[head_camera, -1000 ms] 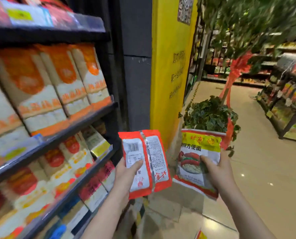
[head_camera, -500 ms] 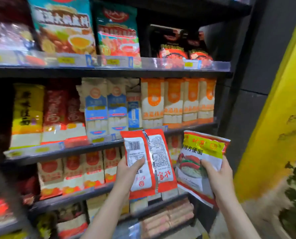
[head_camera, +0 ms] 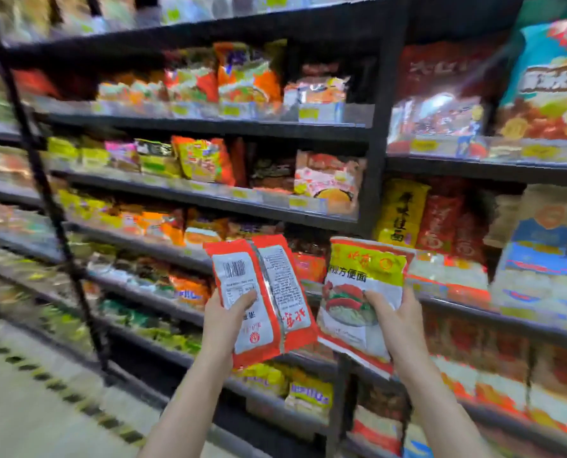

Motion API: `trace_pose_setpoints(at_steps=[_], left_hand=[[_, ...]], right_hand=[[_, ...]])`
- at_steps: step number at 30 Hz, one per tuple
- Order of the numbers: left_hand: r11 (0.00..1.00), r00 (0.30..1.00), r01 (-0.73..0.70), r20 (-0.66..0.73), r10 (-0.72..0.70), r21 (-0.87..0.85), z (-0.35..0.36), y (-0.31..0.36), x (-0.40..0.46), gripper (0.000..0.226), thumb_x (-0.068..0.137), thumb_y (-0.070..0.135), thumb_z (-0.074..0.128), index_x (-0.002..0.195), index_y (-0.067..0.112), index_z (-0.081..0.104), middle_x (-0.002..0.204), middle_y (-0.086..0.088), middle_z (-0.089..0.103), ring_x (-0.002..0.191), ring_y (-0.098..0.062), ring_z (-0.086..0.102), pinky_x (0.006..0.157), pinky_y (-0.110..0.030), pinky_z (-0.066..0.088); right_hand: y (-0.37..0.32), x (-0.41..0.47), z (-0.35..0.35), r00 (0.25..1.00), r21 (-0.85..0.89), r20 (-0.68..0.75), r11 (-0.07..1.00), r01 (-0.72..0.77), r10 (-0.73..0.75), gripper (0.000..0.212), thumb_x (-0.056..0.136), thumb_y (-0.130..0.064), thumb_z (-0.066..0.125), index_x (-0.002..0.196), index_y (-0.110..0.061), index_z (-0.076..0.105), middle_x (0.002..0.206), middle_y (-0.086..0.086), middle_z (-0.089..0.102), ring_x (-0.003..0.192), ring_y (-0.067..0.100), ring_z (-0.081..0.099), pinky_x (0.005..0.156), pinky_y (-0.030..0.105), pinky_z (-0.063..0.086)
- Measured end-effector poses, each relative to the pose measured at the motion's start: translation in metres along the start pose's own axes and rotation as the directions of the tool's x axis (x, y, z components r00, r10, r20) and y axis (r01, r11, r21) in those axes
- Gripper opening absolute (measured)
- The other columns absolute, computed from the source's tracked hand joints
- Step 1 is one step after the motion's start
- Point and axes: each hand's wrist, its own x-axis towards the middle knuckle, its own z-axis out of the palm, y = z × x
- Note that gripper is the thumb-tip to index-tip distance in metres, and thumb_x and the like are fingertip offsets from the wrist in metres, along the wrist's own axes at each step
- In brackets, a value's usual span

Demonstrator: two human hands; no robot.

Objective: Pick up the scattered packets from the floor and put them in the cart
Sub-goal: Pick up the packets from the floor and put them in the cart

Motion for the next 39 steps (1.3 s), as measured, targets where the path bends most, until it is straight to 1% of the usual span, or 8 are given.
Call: trace_pose_setpoints(at_steps=[4,7,13,19,24,29,34,39], left_hand=[[0.996,0.977,-0.092,-0.191,0.091,0.002,-0.121,0.042,0.032,0.018,0.088,0.001,0.059,0.103,0.011,0.06,0.092,-0.008,0.067,0.068,-0.017,0.064,0.053,-0.024,0.055],[0.989,0.93,-0.147,-0.336,0.148,0.027,-0.21,0.068,0.048,0.016,0.088,0.0,0.058,0.096,0.013,0.06,0.088,-0.006,0.067,0.068,-0.017,0.063,0.053,-0.022,0.055],[0.972,0.785,-0.219,-0.576,0.227,0.084,-0.358,0.108,0.073,0.018,0.087,-0.006,0.054,0.099,0.008,0.059,0.088,-0.009,0.066,0.052,-0.004,0.065,0.047,-0.018,0.052],[0.96,0.616,-0.26,-0.748,0.249,0.105,-0.467,0.137,0.123,0.017,0.088,-0.001,0.056,0.1,0.011,0.06,0.088,-0.009,0.069,0.056,-0.013,0.067,0.047,-0.021,0.054],[0.949,0.509,-0.284,-0.818,0.268,0.134,-0.538,0.169,0.198,0.018,0.087,0.001,0.058,0.104,0.006,0.06,0.084,-0.009,0.069,0.056,-0.014,0.067,0.049,-0.024,0.055],[0.95,0.442,-0.268,-0.856,0.269,0.16,-0.604,0.2,0.279,0.021,0.086,0.005,0.061,0.107,0.004,0.063,0.094,-0.016,0.071,0.077,-0.029,0.069,0.073,-0.039,0.056],[0.944,0.405,-0.27,-0.867,0.291,0.191,-0.667,0.215,0.358,0.013,0.088,0.002,0.058,0.087,0.014,0.063,0.079,-0.007,0.069,0.052,-0.012,0.067,0.046,-0.021,0.053],[0.944,0.412,-0.266,-0.862,0.296,0.197,-0.751,0.225,0.444,0.013,0.088,0.004,0.058,0.088,0.016,0.063,0.078,-0.006,0.07,0.054,-0.014,0.068,0.047,-0.023,0.053]], right_hand=[[-0.018,-0.016,0.139,0.983,0.062,0.182,0.998,0.016,-0.027,0.044,0.082,-0.016,0.068,0.122,-0.006,0.054,0.121,0.013,0.062,0.113,0.028,0.057,0.1,0.045,0.044],[-0.037,-0.039,0.241,0.95,0.108,0.309,0.994,0.023,-0.055,0.03,0.084,-0.008,0.065,0.113,-0.005,0.056,0.112,0.016,0.063,0.106,0.031,0.059,0.095,0.041,0.044],[-0.07,-0.084,0.409,0.834,0.228,0.536,0.974,0.005,-0.13,0.027,0.087,-0.009,0.061,0.113,-0.011,0.052,0.108,0.004,0.055,0.1,0.018,0.051,0.078,0.022,0.031],[-0.095,-0.097,0.564,0.699,0.288,0.685,0.958,0.002,-0.208,0.021,0.088,-0.005,0.059,0.107,-0.012,0.053,0.103,0.005,0.059,0.096,0.021,0.053,0.08,0.025,0.034],[-0.118,-0.084,0.7,0.599,0.366,0.75,0.93,-0.023,-0.281,0.025,0.088,-0.005,0.059,0.11,-0.014,0.053,0.105,0.004,0.06,0.098,0.021,0.056,0.083,0.027,0.036],[-0.137,-0.067,0.831,0.515,0.368,0.797,0.93,-0.002,-0.315,0.025,0.087,-0.014,0.061,0.109,-0.017,0.05,0.108,0.004,0.058,0.104,0.025,0.054,0.087,0.031,0.039],[-0.138,-0.057,0.951,0.474,0.351,0.824,0.936,0.006,-0.312,0.039,0.087,-0.021,0.061,0.124,-0.023,0.047,0.117,-0.004,0.056,0.112,0.022,0.052,0.1,0.041,0.041],[-0.138,-0.055,1.08,0.474,0.34,0.836,0.939,-0.051,-0.277,0.056,0.087,-0.023,0.062,0.138,-0.016,0.039,0.136,0.008,0.052,0.124,0.029,0.05,0.105,0.046,0.04]])
